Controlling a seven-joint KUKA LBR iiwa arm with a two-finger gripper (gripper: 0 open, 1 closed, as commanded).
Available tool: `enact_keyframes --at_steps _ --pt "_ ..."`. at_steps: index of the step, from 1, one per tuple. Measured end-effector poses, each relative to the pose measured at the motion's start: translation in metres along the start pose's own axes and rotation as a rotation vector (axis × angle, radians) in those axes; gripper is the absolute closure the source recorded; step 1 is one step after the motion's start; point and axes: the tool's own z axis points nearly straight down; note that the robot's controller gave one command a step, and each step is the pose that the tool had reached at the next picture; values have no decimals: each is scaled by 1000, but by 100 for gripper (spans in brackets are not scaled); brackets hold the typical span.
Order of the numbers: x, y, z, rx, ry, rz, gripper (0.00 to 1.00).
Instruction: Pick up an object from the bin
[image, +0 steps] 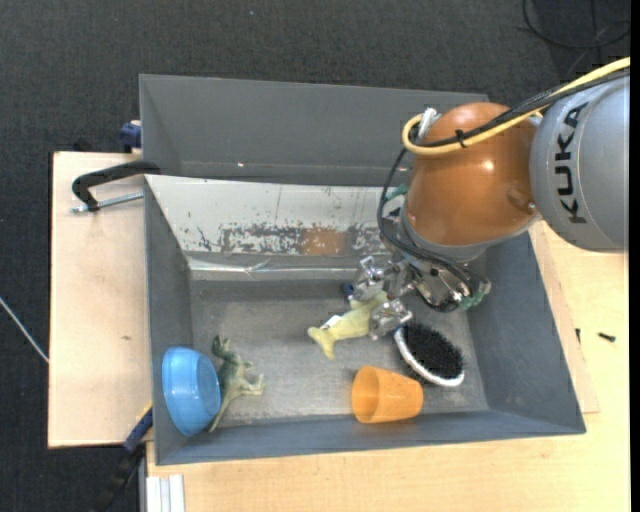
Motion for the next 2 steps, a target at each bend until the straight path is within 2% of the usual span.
enact_keyframes --at_steps 1,2 --pt "27 -89 -115 3 2 -217 100" --pt "45 -99 -107 -8 11 -532 100"
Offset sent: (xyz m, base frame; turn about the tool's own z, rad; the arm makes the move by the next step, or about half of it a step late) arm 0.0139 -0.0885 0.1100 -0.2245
